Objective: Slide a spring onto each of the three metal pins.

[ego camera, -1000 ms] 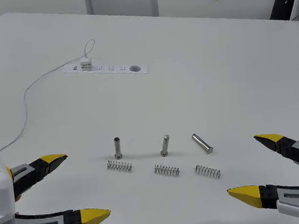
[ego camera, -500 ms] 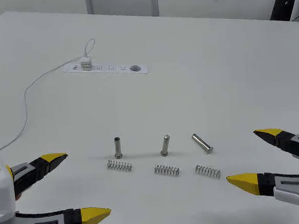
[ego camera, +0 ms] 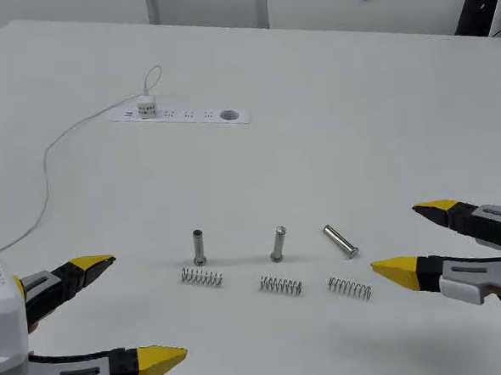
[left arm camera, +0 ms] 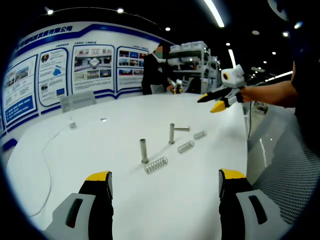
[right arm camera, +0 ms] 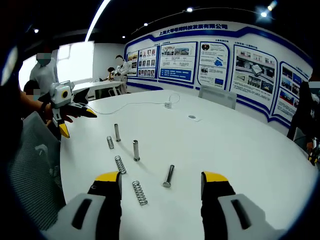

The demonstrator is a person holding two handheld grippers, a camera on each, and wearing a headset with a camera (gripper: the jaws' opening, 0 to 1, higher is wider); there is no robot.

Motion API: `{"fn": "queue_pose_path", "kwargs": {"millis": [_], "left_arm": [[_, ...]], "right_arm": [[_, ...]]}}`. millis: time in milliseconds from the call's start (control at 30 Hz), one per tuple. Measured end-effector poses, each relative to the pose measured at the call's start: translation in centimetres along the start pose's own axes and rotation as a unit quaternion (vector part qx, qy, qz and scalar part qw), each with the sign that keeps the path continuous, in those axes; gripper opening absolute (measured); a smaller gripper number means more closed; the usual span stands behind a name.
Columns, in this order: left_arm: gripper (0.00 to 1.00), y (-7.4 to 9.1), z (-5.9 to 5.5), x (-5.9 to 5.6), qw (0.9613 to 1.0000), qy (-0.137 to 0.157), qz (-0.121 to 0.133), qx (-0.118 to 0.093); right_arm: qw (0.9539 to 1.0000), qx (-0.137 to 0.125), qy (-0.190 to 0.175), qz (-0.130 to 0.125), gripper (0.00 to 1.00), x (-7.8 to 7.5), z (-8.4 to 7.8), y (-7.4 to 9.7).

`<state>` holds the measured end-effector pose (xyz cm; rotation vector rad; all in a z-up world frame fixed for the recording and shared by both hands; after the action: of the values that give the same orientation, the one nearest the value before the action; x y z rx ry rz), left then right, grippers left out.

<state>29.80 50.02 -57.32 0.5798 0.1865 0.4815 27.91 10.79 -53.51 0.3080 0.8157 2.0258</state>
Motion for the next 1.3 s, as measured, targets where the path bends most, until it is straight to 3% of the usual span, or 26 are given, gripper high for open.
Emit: {"fn": "queue_pose_path", "kwargs": {"millis": [600, 1300], "left_arm": [[0.89, 0.1, 0.0, 0.0, 1.0, -0.001, 0.001, 0.003], [0.88, 0.0, 0.1, -0.1, 1.0, -0.003, 0.001, 0.007]], "right_arm": [[0.9985, 0.054, -0.003, -0.009, 0.51, -1.7, 1.9, -3.3], [0.9917, 0.127, -0.013, -0.017, 0.35, -2.1, 2.9, -7.6]]}}
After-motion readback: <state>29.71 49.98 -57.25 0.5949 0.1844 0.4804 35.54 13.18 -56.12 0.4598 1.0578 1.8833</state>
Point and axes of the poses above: the centre of the closed fingertips' face, and the gripper's own axes: y roughly backward along the fingers, x roughly to its left, z roughly out of its top, the point moved 10 cm from there along y, roughly backward along the fingers, and after that the axes turned 14 degrees about x, right-handed, at the moved point
